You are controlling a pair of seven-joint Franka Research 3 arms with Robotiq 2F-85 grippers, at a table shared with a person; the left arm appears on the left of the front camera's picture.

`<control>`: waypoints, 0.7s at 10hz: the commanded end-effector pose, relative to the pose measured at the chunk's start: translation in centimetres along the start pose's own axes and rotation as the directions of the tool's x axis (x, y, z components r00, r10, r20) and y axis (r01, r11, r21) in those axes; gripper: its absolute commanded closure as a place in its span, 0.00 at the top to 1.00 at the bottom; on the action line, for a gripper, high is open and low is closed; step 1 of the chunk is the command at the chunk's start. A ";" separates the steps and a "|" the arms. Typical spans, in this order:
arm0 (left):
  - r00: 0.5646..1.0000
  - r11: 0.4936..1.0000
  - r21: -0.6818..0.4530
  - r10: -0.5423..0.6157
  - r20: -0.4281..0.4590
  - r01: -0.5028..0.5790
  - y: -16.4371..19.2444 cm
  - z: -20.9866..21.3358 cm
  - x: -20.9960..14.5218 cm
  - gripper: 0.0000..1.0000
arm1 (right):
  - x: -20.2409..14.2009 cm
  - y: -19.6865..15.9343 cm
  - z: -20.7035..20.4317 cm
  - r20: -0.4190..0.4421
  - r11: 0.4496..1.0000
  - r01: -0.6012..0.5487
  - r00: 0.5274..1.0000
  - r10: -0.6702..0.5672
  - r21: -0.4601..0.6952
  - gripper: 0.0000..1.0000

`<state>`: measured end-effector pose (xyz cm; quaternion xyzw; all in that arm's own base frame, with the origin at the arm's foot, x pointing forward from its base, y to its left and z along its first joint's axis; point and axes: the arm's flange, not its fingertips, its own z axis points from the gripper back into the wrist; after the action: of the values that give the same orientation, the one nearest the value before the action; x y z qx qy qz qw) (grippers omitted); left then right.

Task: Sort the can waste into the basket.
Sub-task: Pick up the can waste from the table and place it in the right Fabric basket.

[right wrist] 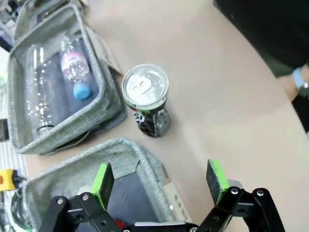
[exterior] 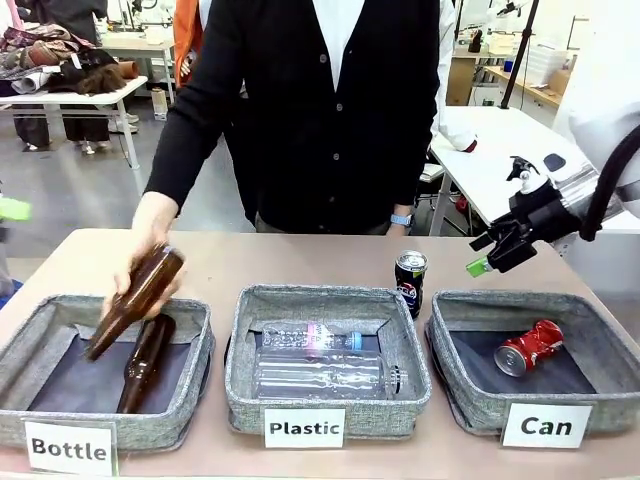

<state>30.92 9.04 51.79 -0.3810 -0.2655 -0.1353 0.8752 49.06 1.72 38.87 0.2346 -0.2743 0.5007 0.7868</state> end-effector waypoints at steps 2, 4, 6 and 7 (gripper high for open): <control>0.978 1.000 0.001 -0.025 -0.208 0.026 0.0 10.7 -4.0 1.00 | 0.1 -3.1 -3.0 0.125 0.991 -0.127 0.985 0.123 0.028 1.00; 0.960 0.999 -0.001 -0.046 -0.278 0.048 1.1 12.5 -8.0 1.00 | -0.3 -4.2 -3.7 0.129 0.983 -0.178 0.977 0.171 0.041 1.00; 0.976 0.999 0.031 0.029 -0.218 -0.023 2.5 13.7 -9.3 1.00 | -0.7 -5.0 -4.2 0.139 0.970 -0.230 0.966 0.218 0.077 1.00; 0.980 1.000 0.014 0.013 -0.200 -0.011 2.6 13.8 -8.6 1.00 | -0.6 -5.3 -4.6 0.152 0.967 -0.241 0.962 0.227 0.082 1.00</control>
<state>19.10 21.06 53.07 -0.3549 -0.1546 -0.1687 0.9065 53.84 2.52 34.64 0.2677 -0.3167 0.5711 0.7084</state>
